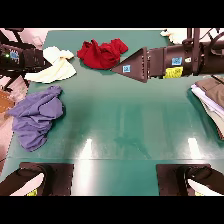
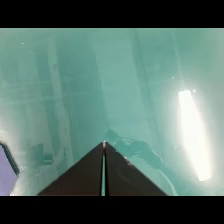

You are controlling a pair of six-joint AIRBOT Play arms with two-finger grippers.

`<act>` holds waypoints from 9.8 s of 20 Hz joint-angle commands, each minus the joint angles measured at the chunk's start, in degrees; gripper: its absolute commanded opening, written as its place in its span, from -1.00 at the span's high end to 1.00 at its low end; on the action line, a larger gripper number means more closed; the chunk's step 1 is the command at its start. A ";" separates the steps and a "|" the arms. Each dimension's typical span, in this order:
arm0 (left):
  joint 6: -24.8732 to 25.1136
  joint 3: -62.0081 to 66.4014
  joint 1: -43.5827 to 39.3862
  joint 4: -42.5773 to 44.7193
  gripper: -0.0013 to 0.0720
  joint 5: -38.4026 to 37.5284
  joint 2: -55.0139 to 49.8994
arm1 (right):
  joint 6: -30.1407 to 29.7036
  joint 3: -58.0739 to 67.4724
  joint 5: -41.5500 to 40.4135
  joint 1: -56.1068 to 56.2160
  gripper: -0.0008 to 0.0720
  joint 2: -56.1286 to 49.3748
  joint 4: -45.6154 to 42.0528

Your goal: Fold the shirts.

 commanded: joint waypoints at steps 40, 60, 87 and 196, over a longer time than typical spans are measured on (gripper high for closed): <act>-3.98 -41.03 0.04 38.58 -1.00 -1.60 -0.35 | -7.58 -0.02 4.07 -1.14 -0.96 -12.52 0.59; 21.24 -24.63 -35.69 -43.25 0.91 42.21 -21.64 | -7.63 -9.46 11.65 -34.75 -0.62 6.82 -6.45; 0.37 -35.32 -17.44 0.24 -0.36 15.69 -6.88 | -6.51 -5.62 -2.67 -25.11 -0.53 -41.13 -14.03; 16.02 -29.14 7.91 -19.69 -0.39 -1.46 -11.56 | -34.10 -25.83 -4.66 -53.96 -0.09 -26.60 4.07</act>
